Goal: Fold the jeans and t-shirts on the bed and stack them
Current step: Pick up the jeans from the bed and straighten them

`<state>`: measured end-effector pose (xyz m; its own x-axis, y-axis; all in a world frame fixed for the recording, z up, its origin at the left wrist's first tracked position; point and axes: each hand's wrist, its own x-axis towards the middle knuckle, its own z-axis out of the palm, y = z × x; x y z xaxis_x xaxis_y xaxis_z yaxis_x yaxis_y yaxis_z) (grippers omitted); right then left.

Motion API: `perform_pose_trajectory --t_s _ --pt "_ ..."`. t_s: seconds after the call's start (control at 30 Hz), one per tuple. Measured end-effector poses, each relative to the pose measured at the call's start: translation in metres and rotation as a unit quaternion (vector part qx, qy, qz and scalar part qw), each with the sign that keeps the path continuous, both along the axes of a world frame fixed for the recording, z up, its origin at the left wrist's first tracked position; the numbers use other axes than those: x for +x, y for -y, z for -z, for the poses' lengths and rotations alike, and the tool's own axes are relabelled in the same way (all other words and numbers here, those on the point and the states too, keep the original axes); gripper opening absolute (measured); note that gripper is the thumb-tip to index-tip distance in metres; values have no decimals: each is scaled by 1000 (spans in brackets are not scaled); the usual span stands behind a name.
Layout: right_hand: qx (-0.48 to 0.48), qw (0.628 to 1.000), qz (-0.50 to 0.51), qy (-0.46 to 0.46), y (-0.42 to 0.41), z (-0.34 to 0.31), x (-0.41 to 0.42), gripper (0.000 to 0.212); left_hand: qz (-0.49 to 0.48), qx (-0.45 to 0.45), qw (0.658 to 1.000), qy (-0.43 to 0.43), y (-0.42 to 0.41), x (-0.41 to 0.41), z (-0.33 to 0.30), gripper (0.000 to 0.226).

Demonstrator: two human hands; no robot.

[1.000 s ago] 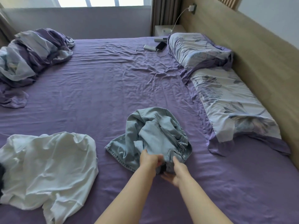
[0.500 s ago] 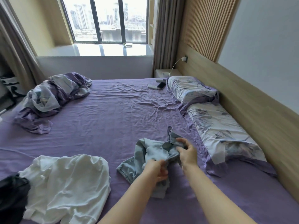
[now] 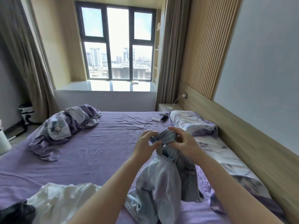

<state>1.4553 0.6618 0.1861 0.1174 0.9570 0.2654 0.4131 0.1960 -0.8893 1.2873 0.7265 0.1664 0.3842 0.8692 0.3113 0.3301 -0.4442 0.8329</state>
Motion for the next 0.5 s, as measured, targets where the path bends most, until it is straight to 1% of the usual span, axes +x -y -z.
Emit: perform_pose_trajectory --t_s 0.03,0.07,0.1,0.17,0.2,0.3,0.33,0.37,0.4,0.47,0.5 --pt "-7 999 -3 38 1 -6 -1 52 7 5 1000 7 -1 -1 -7 19" --pt "-11 997 -1 74 2 -12 -2 49 11 6 1000 0 0 -2 -13 8" --pt "-9 994 -1 107 3 -16 -4 43 7 13 1000 -22 1 -2 -16 3" --pt "15 987 2 162 4 -24 -7 23 5 42 997 -62 2 0 -19 7" --pt "23 985 5 173 5 -29 -7 19 9 55 997 -58 4 3 -20 9" --pt "44 986 7 160 7 -52 -5 24 21 86 996 -11 10 9 -34 9" --pt "57 986 2 158 9 -63 -3 25 28 106 994 -2 9 11 -43 13" --pt "68 986 -4 151 11 -76 -2 25 41 122 992 5 8 13 -53 23" --pt "76 987 -12 139 14 -89 0 22 60 127 990 7 6 14 -66 39" --pt "95 988 -29 117 20 -117 7 14 108 96 990 7 1 14 -95 72" --pt "104 988 -40 110 23 -132 11 13 135 73 988 4 -1 14 -109 83"
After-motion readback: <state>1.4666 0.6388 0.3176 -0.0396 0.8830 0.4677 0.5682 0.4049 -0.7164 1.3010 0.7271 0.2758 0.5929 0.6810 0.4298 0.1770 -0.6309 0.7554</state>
